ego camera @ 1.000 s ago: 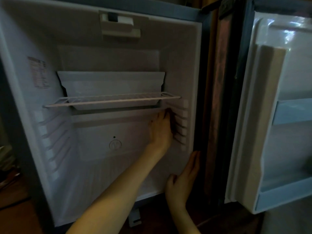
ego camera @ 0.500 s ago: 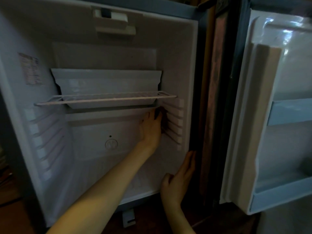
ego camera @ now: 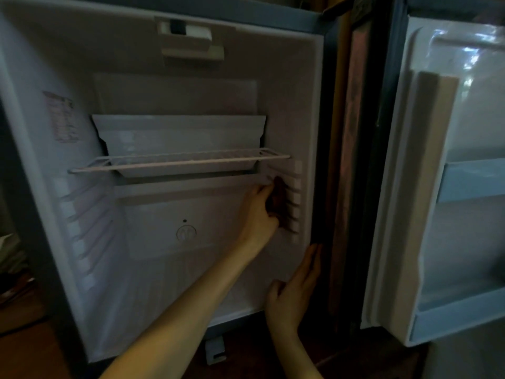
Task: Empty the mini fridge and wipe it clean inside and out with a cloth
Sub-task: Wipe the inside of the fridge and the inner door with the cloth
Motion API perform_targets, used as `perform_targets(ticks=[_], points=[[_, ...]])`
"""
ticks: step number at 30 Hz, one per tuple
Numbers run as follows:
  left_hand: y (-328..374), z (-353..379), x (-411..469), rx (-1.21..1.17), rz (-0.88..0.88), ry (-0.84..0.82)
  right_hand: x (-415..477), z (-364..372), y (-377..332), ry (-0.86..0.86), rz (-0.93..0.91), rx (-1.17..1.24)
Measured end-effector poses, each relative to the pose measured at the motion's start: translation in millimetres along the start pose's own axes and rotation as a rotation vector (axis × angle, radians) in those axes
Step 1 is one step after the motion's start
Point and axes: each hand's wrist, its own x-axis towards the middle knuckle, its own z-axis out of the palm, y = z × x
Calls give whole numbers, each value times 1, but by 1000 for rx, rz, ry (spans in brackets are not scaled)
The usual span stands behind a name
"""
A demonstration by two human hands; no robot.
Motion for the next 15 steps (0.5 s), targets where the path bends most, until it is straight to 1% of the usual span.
perform_targets(ticks=[3, 5, 11, 15], points=[[7, 5, -16, -89, 29, -4, 0, 0, 0, -21, 16, -22], [9, 4, -24, -101, 76, -7, -1, 0, 1, -33, 18, -19], [5, -8, -38, 19, 198, -5, 0, -2, -1, -49, 31, 1], [-8, -1, -50, 73, 188, -47, 0, -3, -2, -64, 38, 19]])
